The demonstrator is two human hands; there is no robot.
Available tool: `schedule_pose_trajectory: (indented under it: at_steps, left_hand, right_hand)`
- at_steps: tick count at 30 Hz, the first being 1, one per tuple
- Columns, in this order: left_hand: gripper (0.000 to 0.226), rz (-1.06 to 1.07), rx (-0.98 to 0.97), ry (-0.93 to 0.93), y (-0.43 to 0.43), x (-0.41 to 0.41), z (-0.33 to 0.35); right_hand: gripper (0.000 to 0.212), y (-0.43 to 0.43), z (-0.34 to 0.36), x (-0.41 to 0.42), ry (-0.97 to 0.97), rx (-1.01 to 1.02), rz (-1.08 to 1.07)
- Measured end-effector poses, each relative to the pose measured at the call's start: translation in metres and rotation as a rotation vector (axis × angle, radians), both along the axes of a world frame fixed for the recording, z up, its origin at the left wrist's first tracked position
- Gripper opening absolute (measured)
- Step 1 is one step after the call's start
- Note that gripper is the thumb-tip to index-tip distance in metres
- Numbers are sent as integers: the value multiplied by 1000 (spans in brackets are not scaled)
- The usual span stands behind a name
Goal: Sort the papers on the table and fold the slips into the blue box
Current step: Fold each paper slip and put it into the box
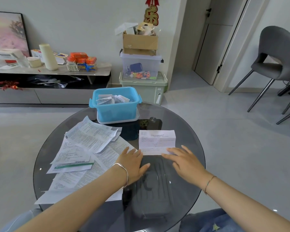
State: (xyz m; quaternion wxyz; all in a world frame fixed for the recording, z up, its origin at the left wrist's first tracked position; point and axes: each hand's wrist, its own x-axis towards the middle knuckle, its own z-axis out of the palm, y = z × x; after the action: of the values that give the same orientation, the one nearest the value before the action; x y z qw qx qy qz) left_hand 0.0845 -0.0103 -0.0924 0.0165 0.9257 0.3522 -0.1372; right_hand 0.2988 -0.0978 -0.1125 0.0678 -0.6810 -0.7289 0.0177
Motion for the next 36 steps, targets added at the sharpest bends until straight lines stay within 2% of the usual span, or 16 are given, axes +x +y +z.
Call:
schedule_pose_trajectory:
  at_steps: [6, 9, 12, 15, 18, 23, 29, 31, 33, 34, 36]
  left_hand:
    - [58, -25, 2, -39, 6, -8, -4]
    - [56, -34, 16, -56, 7, -8, -7]
    - [56, -48, 47, -62, 8, -9, -7]
    - [57, -52, 53, -57, 7, -8, -5]
    - [56, -37, 23, -118, 3, -9, -7]
    - [53, -2, -39, -314, 5, -16, -16]
    - [51, 52, -147, -463, 9, -19, -17]
    - [56, 112, -271, -571, 8, -20, -12]
    - [64, 201, -391, -765, 8, -21, -8]
    - [70, 249, -439, -861, 6, -20, -4]
    - [82, 352, -568, -1045, 4, -17, 4]
  right_hand:
    - [47, -9, -7, 28, -15, 47, -115]
    - [35, -8, -2, 32, -64, 237, -152]
    - [26, -1, 8, 21, -54, 351, -37]
    - [50, 16, 10, 3, -96, 165, 120]
    - [62, 31, 4, -15, -104, -70, 103]
    - [60, 47, 7, -21, -180, -127, 60]
    - [45, 52, 14, -24, -285, -80, 73]
    - [44, 51, 15, -23, -233, -64, 8]
    - [38, 48, 19, -23, -79, 35, -79]
    - [31, 45, 23, -25, 65, 116, -112]
    - [26, 34, 38, -36, 543, 220, -156]
